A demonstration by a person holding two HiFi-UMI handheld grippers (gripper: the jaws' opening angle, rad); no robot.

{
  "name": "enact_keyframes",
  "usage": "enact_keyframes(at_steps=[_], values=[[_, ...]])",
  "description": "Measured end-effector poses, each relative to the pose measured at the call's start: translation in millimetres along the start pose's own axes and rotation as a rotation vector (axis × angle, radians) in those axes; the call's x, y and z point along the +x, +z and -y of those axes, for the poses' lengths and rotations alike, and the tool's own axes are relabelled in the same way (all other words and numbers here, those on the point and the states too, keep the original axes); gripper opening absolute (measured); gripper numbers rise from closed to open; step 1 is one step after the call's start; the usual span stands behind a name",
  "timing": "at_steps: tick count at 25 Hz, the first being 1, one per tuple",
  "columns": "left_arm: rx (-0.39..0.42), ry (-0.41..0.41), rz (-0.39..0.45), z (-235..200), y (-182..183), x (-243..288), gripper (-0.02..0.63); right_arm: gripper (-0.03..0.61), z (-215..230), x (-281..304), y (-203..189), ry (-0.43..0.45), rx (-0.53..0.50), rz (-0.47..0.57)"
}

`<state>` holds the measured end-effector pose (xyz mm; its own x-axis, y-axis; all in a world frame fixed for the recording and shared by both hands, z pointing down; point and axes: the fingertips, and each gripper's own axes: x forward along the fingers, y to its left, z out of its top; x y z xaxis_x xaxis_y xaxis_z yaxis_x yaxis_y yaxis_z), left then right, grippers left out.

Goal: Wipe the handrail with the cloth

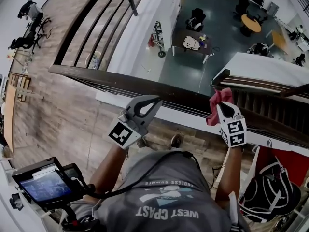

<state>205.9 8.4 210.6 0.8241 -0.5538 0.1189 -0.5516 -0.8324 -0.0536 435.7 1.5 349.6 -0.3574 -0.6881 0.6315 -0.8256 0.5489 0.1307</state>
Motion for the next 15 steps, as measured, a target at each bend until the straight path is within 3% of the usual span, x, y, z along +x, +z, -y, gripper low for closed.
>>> enact_keyframes(at_steps=[5, 10, 12, 15], values=[[0.022, 0.0, 0.009, -20, -16, -33, 0.006, 0.03, -33, 26, 12, -0.014, -0.02, 0.014], [-0.009, 0.041, 0.052, -109, 4, -118, 0.007, 0.031, -122, 93, 115, 0.042, -0.041, 0.018], [-0.022, 0.064, 0.06, -128, 5, -134, 0.007, 0.031, -127, 106, 130, 0.043, -0.042, 0.019], [-0.03, 0.07, 0.07, -146, -4, -144, 0.008, 0.031, -112, 108, 116, 0.005, 0.012, 0.007]])
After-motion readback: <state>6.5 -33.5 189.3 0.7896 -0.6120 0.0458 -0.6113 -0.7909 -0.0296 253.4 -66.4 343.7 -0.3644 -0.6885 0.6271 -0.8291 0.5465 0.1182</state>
